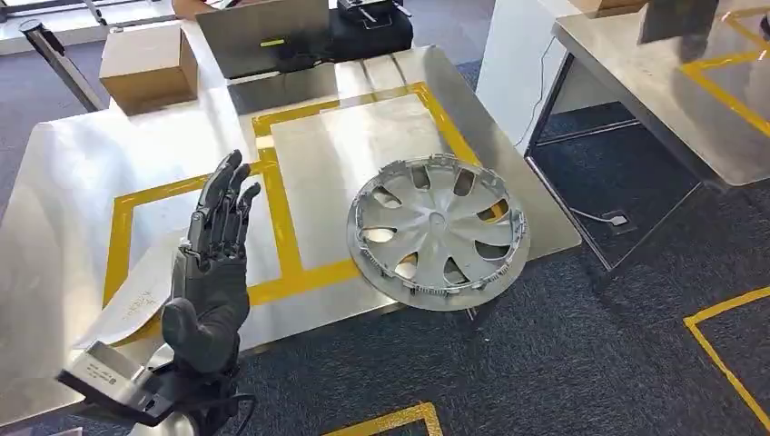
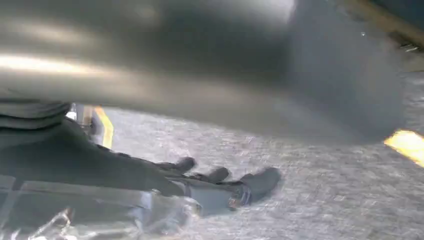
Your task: Take the parts from the cabinet and place them on the table.
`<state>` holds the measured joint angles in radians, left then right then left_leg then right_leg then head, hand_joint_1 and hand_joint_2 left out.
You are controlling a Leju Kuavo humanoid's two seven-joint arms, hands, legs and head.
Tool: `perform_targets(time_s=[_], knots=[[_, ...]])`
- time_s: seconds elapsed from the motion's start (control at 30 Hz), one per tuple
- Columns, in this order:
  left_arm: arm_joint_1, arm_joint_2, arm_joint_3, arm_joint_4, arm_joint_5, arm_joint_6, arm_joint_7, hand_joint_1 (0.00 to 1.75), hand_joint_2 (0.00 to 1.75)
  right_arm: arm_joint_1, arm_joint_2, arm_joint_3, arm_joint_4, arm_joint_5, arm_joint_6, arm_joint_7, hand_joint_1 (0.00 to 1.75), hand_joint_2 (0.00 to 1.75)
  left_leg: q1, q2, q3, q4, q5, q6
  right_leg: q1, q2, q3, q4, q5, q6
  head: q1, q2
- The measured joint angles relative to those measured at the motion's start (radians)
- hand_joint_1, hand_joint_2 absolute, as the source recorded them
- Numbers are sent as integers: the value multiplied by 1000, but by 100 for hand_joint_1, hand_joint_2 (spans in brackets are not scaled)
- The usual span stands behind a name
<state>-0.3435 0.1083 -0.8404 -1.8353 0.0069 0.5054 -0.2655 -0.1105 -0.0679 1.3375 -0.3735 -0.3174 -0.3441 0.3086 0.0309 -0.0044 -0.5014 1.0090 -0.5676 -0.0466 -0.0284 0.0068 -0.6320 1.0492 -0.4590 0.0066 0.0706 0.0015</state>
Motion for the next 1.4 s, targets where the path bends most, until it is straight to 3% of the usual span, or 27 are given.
perform_targets(time_s=[0.03,0.1,0.17,0.2,0.23,0.3,0.33,0.4,0.5,0.57,0.63,0.67,0.7,0.73,0.77,0.83,0.87,0.93,1.0,1.07,1.13,1.17,1.2,1.27,1.33,1.37,1.4], knots=[[-2,0,0,0,0,0,1,0,0,-1,2,0,0,0,0,0,0,0,0,1,-9,28,-27,-1,0,-1,0,0,1,-7,-4,0],[-5,0,-2,0,0,0,3,0,0,-3,2,0,-1,0,0,0,0,0,-3,1,-71,175,-111,-1,4,-4,-3,-1,2,-14,-8,0],[-4,0,-2,2,1,0,5,0,0,-1,3,0,-1,0,0,0,0,0,-4,1,-133,316,-162,2,10,-6,-6,0,5,-20,-9,0],[-4,0,-3,2,1,0,5,0,0,0,3,0,-1,0,0,0,0,0,-6,1,-138,325,-153,6,12,-7,-8,0,7,-22,-9,0],[-4,1,-3,3,1,0,5,0,0,1,3,0,-1,0,0,0,0,0,-8,1,-119,288,-120,12,14,-6,-9,0,10,-23,-10,0],[-6,1,-4,3,1,-1,8,0,0,0,5,0,-1,0,0,0,0,0,-13,1,-33,115,-26,25,16,-4,-9,0,15,-18,-10,0],[-9,1,-5,3,1,-2,8,0,0,0,5,0,-1,0,0,0,0,0,-15,1,6,36,2,33,16,-3,-9,0,18,-14,-11,0],[-13,1,-7,4,2,-3,11,0,0,-2,6,0,-1,0,1,0,0,0,-22,1,6,8,-4,34,19,-3,-19,1,30,2,-10,0],[-12,1,-8,5,3,-3,14,0,0,0,8,0,-1,0,2,0,0,0,-25,-2,-9,4,17,54,15,-3,-19,-11,51,24,-9,0],[-15,0,-10,7,3,-3,16,0,0,-1,8,0,-1,0,2,0,0,0,-20,6,-22,-1,34,68,13,-4,-39,35,-21,30,-3,0],[-14,0,-12,7,4,-3,17,0,0,-1,8,0,-1,0,3,0,0,0,-24,8,-43,0,49,74,13,-4,-88,193,-130,34,0,0],[-14,0,-13,8,4,-3,17,0,0,0,8,0,-1,0,3,0,0,0,-26,9,-54,1,56,76,13,-4,-104,258,-157,35,1,0],[-14,0,-16,9,4,-3,17,0,0,-1,8,0,-1,0,3,0,0,0,-29,9,-63,1,63,77,13,-4,-102,288,-159,35,2,0],[-13,0,-17,10,4,-3,17,0,0,-1,8,0,-1,0,3,0,0,0,-32,9,-73,2,69,77,13,-4,-80,276,-141,32,2,0],[-13,0,-18,11,4,-3,17,0,0,-1,8,0,-1,0,3,0,0,0,-34,9,-80,4,75,77,15,-4,-32,215,-109,27,2,0],[-14,0,-19,11,4,-3,17,0,0,-5,8,-1,-1,0,3,0,0,0,-37,7,-90,10,83,75,23,-2,92,27,-57,7,4,0],[-15,0,-19,11,4,-3,17,0,0,-8,6,-1,-1,0,3,0,0,0,-41,8,-98,13,87,69,29,-3,127,-30,-76,-4,3,0],[-17,0,-19,11,4,-5,18,0,0,-10,6,-1,-2,0,3,0,0,0,-35,9,-104,13,101,56,35,-1,125,-48,-65,-4,0,0],[-18,0,-20,11,5,-6,19,0,0,-7,5,0,-2,0,3,1,0,0,-33,8,-106,10,113,44,36,-2,122,-58,-52,-18,1,0],[-20,1,-21,11,6,-6,19,0,0,-11,5,-1,-2,0,3,1,0,0,-33,4,-121,42,55,33,26,-10,113,-70,-31,-29,-1,0],[-22,1,-22,12,7,-8,21,0,0,-12,6,0,-2,0,3,1,0,0,-26,4,-163,183,-49,22,23,-13,91,-66,-17,-32,-8,0],[-22,2,-23,13,8,-9,21,0,0,-12,7,0,-2,0,3,1,0,0,-22,4,-184,260,-86,17,23,-15,79,-64,-9,-31,-8,0],[-21,2,-24,15,9,-9,22,0,0,-11,6,0,-2,0,3,1,0,0,-19,4,-190,306,-93,13,21,-17,67,-62,-2,-29,-8,0],[-22,5,-25,16,10,-9,22,0,0,-11,7,0,-2,0,3,1,0,0,-13,4,-141,262,-38,5,15,-18,42,-52,11,-21,-9,0],[-23,5,-26,16,10,-10,22,0,0,-12,8,0,-2,0,3,1,0,0,-5,5,-32,97,28,-3,8,-18,17,-34,18,-11,-9,0],[-24,6,-26,16,10,-10,22,0,0,-12,8,0,-2,0,3,1,0,0,-3,4,13,23,4,-7,10,-17,7,-27,21,-4,-13,0],[-25,6,-27,16,10,-10,21,0,0,-12,8,0,-2,0,3,1,0,0,-10,-1,26,-3,-1,7,12,-15,1,-21,26,4,-16,0]])
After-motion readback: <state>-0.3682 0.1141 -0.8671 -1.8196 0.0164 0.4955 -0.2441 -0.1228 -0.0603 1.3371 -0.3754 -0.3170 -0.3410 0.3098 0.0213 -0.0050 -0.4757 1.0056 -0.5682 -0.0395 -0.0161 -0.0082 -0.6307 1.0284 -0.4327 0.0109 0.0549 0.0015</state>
